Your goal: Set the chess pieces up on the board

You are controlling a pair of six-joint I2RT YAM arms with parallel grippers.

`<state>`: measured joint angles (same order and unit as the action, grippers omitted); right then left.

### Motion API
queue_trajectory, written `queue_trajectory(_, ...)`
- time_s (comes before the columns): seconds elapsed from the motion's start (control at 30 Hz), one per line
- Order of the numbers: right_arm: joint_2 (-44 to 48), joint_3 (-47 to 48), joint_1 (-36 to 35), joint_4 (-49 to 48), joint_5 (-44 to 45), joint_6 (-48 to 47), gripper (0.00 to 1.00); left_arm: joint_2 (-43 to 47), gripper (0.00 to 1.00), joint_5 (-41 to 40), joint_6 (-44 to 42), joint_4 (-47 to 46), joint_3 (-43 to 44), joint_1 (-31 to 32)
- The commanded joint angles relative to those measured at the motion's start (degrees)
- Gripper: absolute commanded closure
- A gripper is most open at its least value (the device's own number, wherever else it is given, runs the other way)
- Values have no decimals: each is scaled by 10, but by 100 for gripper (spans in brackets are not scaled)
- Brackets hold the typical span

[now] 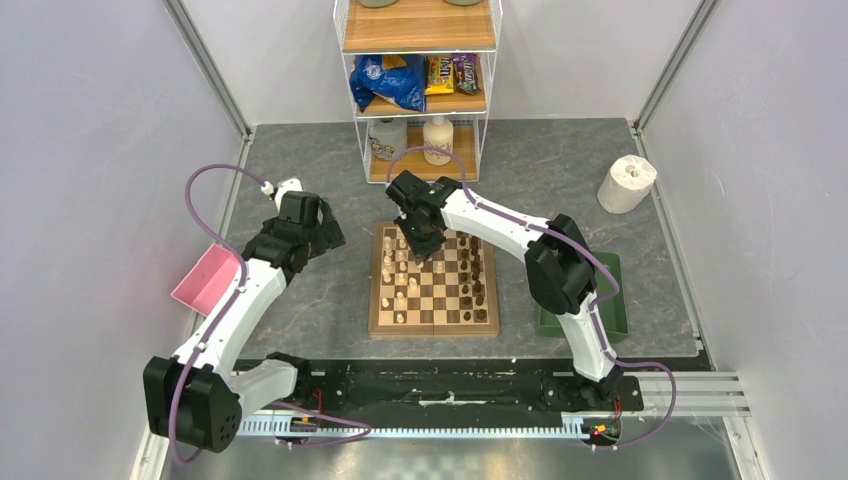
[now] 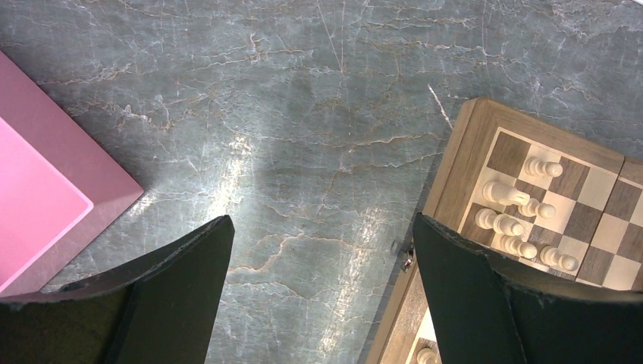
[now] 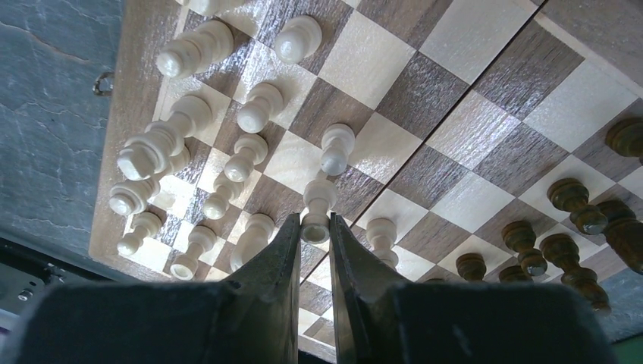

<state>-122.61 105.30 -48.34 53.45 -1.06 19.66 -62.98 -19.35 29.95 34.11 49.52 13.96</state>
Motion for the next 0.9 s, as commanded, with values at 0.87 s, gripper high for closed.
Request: queue_trajectory(0.87, -173, 384, 16, 53, -5, -53, 84, 11, 5, -1, 10, -19, 7, -2)
